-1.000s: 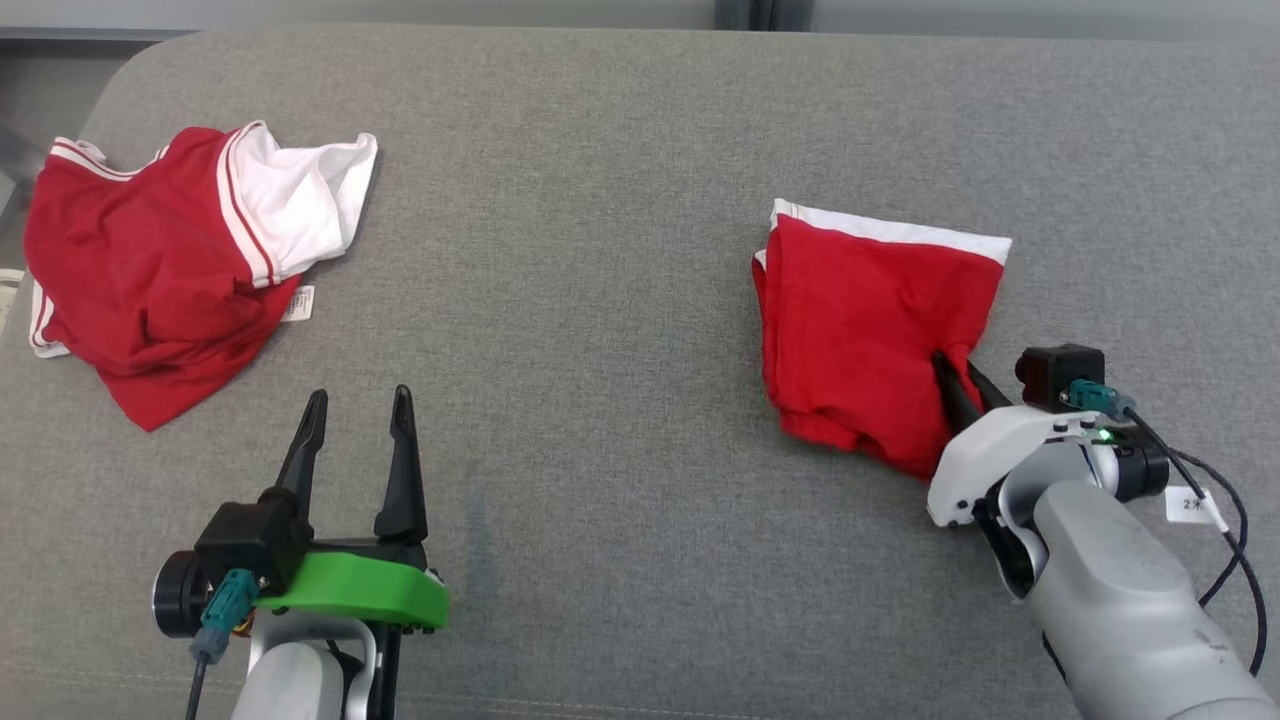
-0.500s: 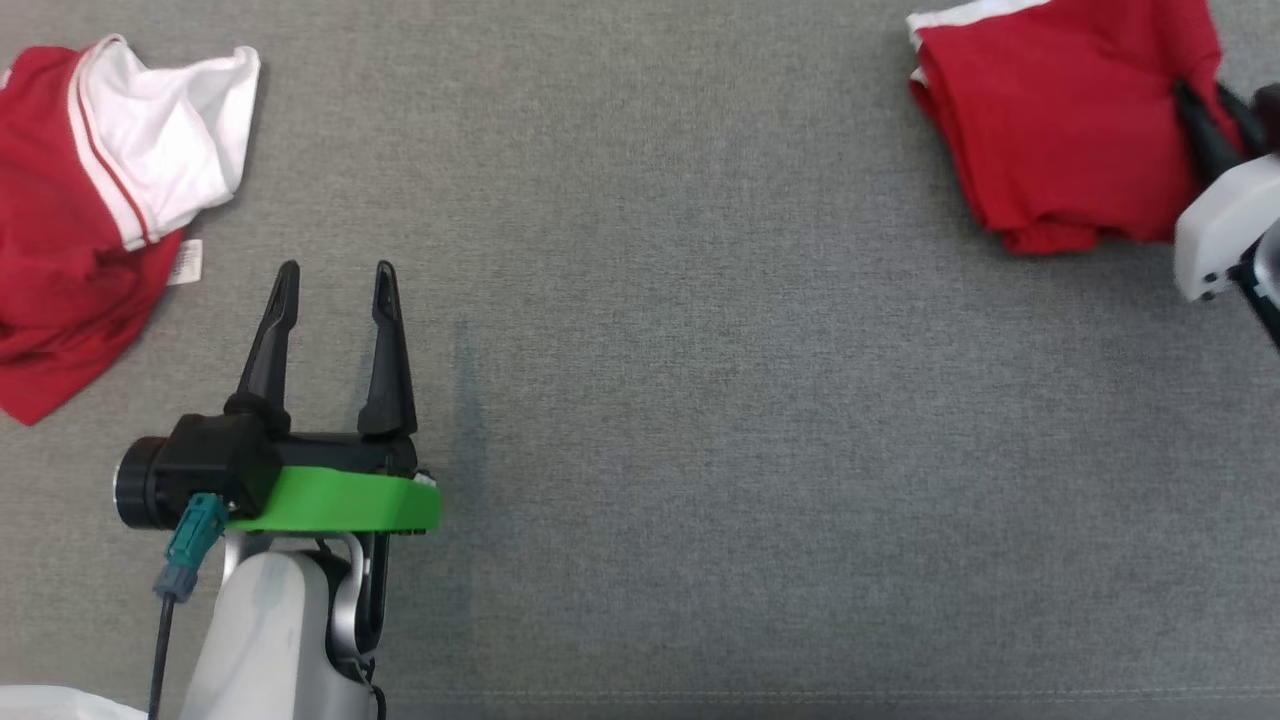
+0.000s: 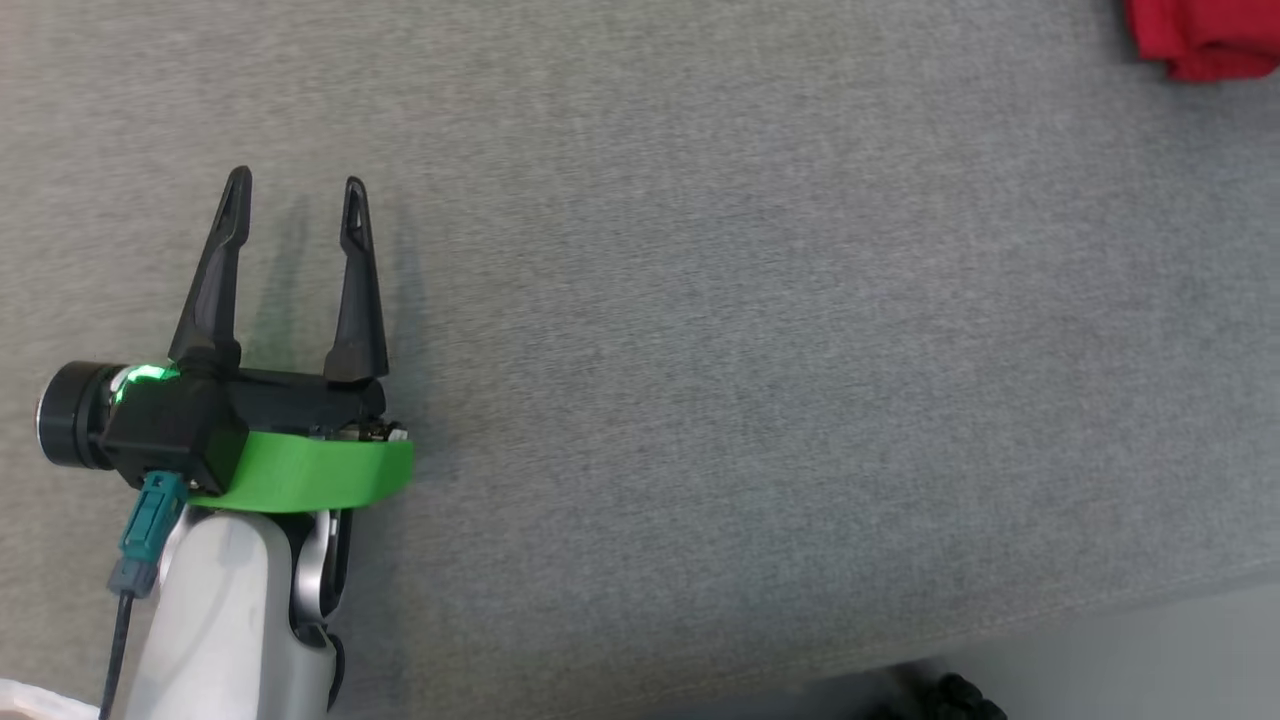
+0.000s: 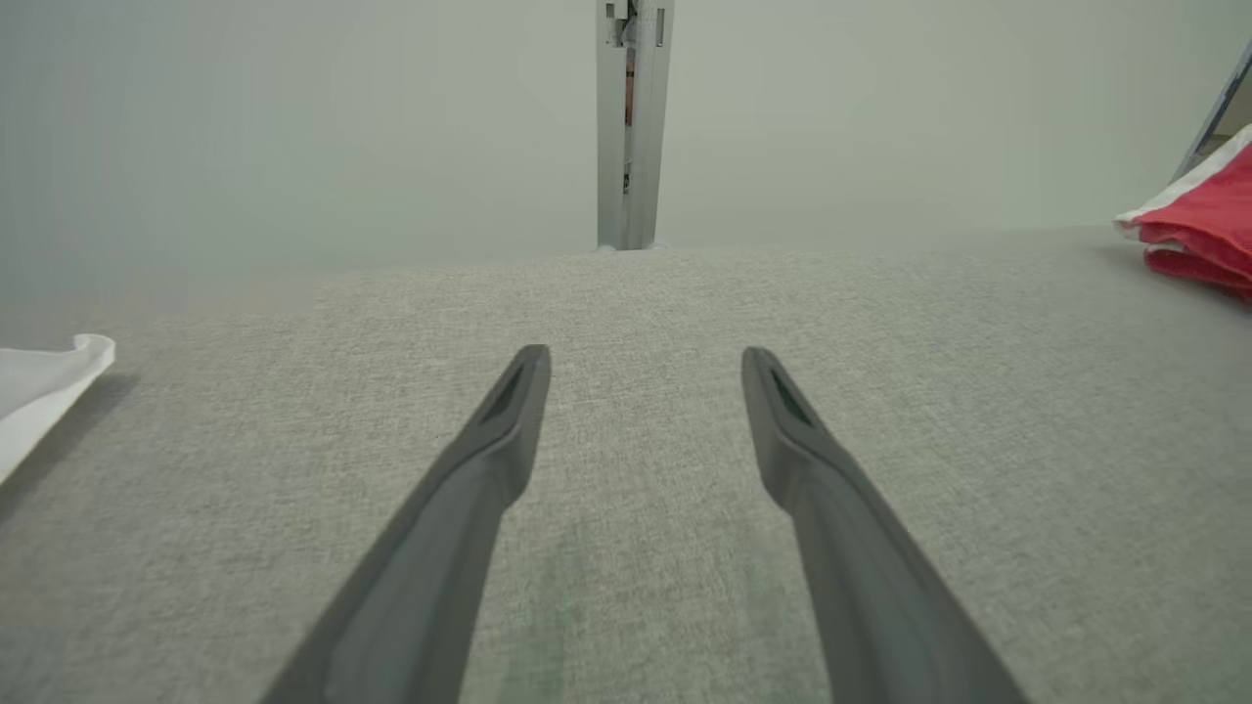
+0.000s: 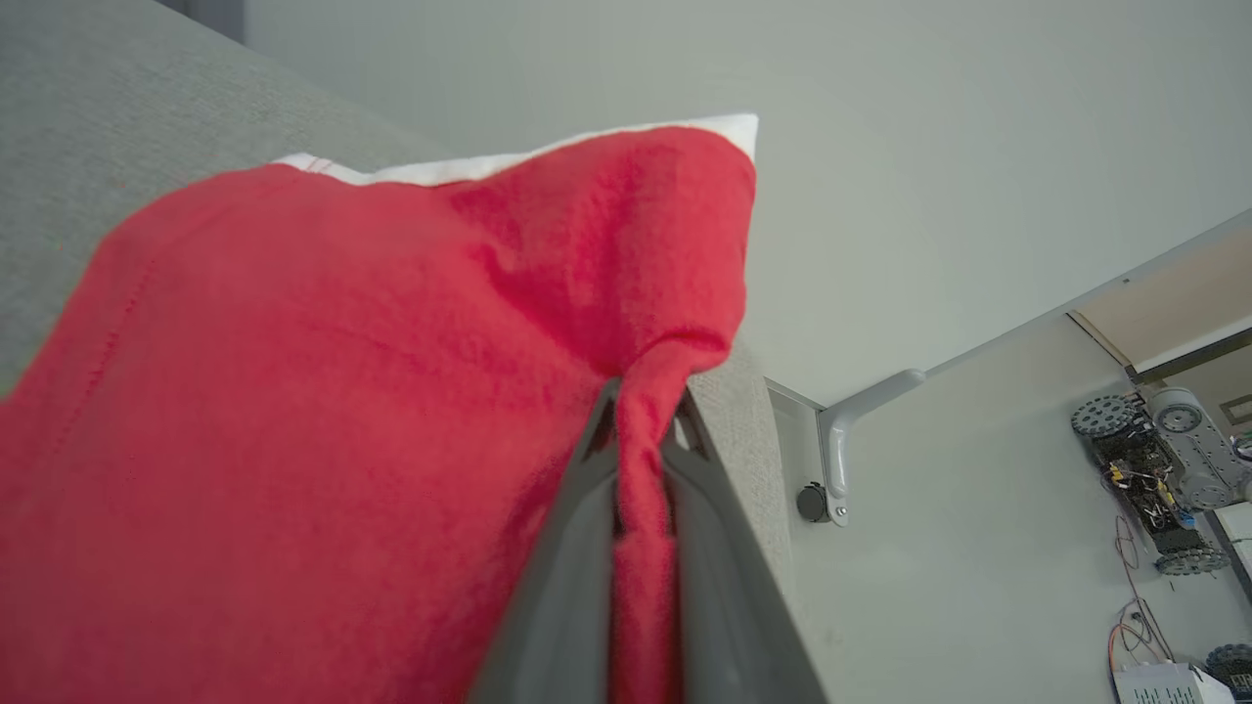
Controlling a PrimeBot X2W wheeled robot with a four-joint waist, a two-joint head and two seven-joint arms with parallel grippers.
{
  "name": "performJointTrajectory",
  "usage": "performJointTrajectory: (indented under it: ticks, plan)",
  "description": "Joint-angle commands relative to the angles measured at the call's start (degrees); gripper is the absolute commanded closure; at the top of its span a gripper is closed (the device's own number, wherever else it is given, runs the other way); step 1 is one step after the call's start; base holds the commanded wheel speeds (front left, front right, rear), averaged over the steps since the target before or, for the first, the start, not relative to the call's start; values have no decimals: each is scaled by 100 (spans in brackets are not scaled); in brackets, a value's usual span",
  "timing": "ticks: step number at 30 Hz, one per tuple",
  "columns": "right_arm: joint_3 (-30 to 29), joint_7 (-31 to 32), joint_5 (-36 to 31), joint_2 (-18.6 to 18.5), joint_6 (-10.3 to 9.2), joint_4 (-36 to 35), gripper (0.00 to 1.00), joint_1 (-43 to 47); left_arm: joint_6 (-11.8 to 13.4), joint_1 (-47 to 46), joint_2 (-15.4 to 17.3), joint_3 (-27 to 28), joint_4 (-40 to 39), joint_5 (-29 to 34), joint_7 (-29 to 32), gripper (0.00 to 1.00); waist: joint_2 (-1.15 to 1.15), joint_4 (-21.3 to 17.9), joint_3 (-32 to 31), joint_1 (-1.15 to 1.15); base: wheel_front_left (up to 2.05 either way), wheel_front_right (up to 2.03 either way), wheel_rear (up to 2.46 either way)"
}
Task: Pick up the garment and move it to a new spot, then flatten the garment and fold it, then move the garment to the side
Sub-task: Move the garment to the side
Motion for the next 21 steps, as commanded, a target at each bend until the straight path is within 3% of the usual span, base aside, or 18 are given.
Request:
performJointTrajectory:
  ticks: [1,15,16,17,21]
  plan:
    - [47,44,69,-63,-12,-43,100,-153,34,-71,62,-1,-93,49,37,0,0,-373,342,-1,0,0,0]
    - [612,409,339,-289,-12,175,100,-989,114,19,126,-95,-670,50,233,0,0,-305,449,-1,0,0,0]
    - [640,406,343,-283,-12,210,74,-1015,120,29,130,-89,-670,39,228,0,0,-305,449,-1,0,0,0]
    - [676,393,357,-267,-12,255,0,-1047,116,38,132,-84,-661,27,219,0,0,-305,444,-1,0,0,0]
    - [729,190,313,-209,-12,425,0,-1147,127,86,126,-71,-559,-42,170,0,0,-288,357,-1,0,0,0]
